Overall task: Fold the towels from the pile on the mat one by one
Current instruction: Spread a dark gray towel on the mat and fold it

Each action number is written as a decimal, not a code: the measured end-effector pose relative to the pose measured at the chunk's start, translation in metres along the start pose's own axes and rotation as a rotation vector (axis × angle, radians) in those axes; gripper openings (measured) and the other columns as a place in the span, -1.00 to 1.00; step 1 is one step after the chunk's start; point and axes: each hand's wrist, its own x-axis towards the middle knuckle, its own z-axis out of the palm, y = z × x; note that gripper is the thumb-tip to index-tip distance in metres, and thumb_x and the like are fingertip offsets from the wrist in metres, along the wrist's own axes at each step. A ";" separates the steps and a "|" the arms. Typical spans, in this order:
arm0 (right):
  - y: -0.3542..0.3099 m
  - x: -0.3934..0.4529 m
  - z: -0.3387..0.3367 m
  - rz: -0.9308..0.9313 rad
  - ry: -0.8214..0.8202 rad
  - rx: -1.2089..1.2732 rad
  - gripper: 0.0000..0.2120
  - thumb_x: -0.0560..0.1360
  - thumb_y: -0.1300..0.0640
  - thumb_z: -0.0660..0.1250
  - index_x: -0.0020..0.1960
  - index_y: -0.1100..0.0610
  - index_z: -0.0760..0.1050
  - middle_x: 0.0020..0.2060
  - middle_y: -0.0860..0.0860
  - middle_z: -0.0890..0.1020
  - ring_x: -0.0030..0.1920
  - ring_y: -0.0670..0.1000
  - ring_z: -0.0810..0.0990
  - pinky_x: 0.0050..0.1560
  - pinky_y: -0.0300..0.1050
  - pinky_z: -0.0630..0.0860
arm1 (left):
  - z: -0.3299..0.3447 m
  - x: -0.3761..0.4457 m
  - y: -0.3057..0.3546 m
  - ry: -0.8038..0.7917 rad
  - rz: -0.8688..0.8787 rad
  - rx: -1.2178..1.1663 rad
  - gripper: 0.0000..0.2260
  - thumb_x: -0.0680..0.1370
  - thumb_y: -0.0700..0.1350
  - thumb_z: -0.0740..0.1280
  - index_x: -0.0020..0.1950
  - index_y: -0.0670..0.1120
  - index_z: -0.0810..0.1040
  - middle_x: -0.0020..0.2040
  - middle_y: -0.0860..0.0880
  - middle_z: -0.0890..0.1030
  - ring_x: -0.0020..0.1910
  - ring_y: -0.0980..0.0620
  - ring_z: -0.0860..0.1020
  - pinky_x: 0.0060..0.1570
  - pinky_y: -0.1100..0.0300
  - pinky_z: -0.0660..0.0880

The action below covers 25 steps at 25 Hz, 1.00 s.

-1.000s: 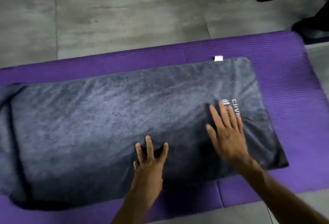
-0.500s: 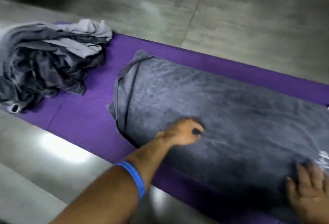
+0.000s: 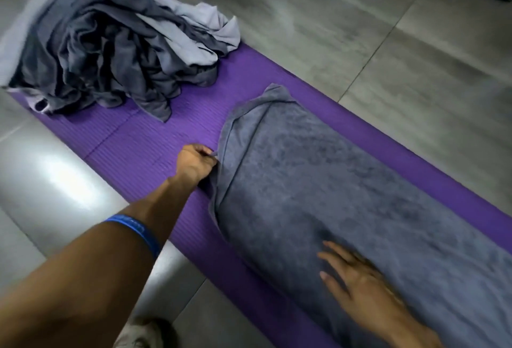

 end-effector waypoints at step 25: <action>0.035 0.155 0.043 0.296 0.130 -0.078 -0.36 0.56 -0.28 0.02 0.57 -0.02 0.18 0.57 0.04 0.16 0.57 0.16 0.07 0.49 0.32 0.03 | 0.091 0.118 0.152 -0.300 0.926 0.875 -0.64 0.40 -0.27 0.33 0.19 -0.11 0.57 0.07 -0.20 0.49 -0.03 -0.21 0.52 -0.02 0.00 0.52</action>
